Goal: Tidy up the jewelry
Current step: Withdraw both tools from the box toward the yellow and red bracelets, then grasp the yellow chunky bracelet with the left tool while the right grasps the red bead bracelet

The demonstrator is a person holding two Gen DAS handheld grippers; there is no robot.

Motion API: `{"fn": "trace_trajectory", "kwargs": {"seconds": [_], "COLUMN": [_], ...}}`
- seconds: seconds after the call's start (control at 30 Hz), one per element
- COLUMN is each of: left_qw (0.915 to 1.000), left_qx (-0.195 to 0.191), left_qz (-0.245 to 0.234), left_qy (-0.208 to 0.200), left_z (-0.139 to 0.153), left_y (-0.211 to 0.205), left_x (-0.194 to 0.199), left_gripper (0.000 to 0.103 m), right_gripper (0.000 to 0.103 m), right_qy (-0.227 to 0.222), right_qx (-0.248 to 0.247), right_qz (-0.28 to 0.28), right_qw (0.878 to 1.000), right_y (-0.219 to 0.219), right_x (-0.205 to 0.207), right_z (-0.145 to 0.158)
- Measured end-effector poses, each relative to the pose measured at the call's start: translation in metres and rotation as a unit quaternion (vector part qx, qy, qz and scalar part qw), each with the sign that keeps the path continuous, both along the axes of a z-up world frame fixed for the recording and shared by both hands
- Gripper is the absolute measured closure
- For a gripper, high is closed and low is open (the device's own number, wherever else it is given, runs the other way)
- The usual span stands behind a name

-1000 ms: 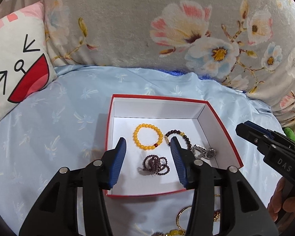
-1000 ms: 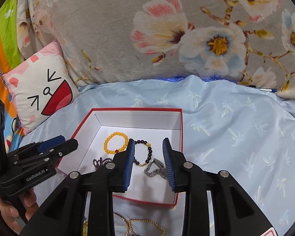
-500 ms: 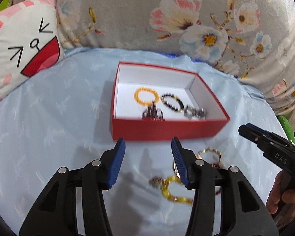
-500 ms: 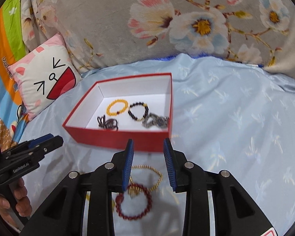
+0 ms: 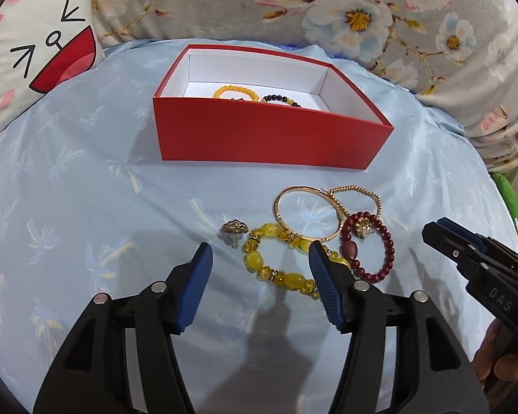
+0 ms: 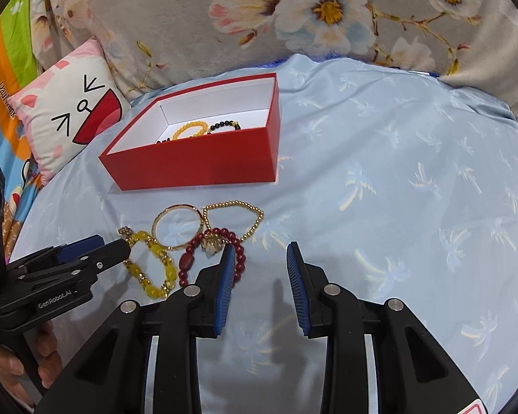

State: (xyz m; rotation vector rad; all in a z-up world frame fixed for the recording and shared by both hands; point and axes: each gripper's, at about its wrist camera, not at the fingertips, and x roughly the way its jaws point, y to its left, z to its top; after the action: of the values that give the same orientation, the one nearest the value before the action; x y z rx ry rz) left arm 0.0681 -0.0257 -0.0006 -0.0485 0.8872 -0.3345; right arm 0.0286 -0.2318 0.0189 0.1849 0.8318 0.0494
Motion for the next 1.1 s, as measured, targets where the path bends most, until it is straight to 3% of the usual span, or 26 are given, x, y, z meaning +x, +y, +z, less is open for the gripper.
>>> {"fn": "trace_trajectory", "kwargs": {"seconds": [0.37, 0.63, 0.7, 0.83, 0.93, 1.03, 1.1], "left_qw": [0.9982, 0.9977, 0.998, 0.9984, 0.9987, 0.9989, 0.9992], "left_qx": [0.057, 0.062, 0.057, 0.051, 0.045, 0.041, 0.035], "left_qz": [0.007, 0.011, 0.01, 0.009, 0.002, -0.003, -0.006], "left_qy": [-0.018, -0.026, -0.025, -0.023, -0.023, -0.021, -0.018], "left_z": [-0.014, -0.013, -0.013, -0.013, -0.012, -0.012, -0.012], "left_y": [-0.014, -0.009, -0.007, -0.005, -0.004, -0.003, -0.001], "left_x": [-0.001, -0.002, -0.002, -0.002, -0.004, -0.007, -0.009], "left_gripper": [0.05, 0.074, 0.087, 0.093, 0.093, 0.093, 0.093], "right_gripper": [0.072, 0.072, 0.072, 0.072, 0.077, 0.091, 0.095], "right_qy": [0.016, 0.026, 0.027, 0.028, 0.028, 0.03, 0.03], "right_qx": [-0.014, -0.018, -0.02, -0.025, -0.03, -0.039, -0.039], "right_qz": [0.017, 0.024, 0.024, 0.025, 0.027, 0.03, 0.031], "right_qw": [1.0, 0.999, 0.999, 0.999, 0.999, 0.998, 0.998], "right_y": [0.017, 0.026, 0.027, 0.029, 0.031, 0.034, 0.034], "right_x": [0.006, 0.014, 0.016, 0.018, 0.02, 0.021, 0.021], "right_z": [-0.017, -0.026, -0.027, -0.029, -0.029, -0.029, -0.029]}}
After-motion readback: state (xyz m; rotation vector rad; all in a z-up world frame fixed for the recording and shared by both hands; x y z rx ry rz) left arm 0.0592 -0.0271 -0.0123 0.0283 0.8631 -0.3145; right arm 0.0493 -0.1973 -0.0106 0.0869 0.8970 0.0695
